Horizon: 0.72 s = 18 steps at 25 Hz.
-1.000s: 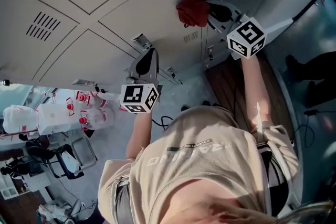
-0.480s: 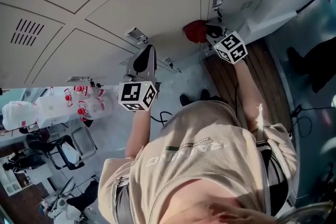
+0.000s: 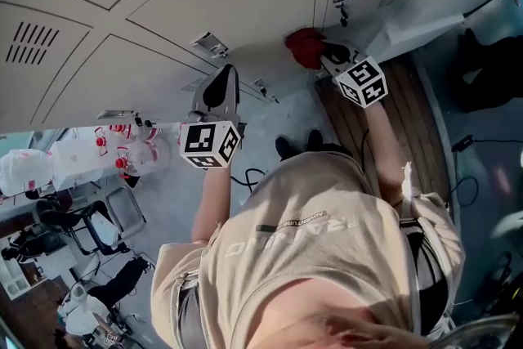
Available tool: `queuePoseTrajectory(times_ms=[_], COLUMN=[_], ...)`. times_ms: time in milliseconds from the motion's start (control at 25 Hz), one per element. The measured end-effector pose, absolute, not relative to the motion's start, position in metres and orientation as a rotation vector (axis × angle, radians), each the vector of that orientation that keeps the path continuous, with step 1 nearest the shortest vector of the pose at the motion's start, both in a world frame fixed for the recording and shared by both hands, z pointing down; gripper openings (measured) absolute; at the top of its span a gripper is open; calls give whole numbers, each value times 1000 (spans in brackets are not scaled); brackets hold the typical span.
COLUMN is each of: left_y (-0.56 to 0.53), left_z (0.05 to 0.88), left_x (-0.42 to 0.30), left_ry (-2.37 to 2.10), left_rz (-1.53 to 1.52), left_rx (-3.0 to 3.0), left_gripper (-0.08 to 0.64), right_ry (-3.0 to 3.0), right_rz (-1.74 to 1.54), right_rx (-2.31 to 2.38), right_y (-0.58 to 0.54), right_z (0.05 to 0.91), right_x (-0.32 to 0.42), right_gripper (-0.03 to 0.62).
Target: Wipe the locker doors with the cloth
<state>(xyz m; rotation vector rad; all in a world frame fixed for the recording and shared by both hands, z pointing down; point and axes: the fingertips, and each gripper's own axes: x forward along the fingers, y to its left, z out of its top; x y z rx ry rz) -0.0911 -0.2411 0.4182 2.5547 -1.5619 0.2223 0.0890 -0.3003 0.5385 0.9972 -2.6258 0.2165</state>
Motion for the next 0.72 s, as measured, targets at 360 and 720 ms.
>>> queuePoseTrajectory(times_ms=[360, 720], left_y=[-231, -211], left_z=[417, 406], left_x=[-93, -103], left_ry=[-1549, -1586], left_rz=[189, 97], left_rx=[2573, 2605], left_gripper=[5, 5], right_ry=[-2766, -2822], right_rz=[184, 155], right_rx=[1069, 1103], right_y=[-261, -225], right_z=[487, 455], right_x=[68, 47], right_gripper=[44, 44])
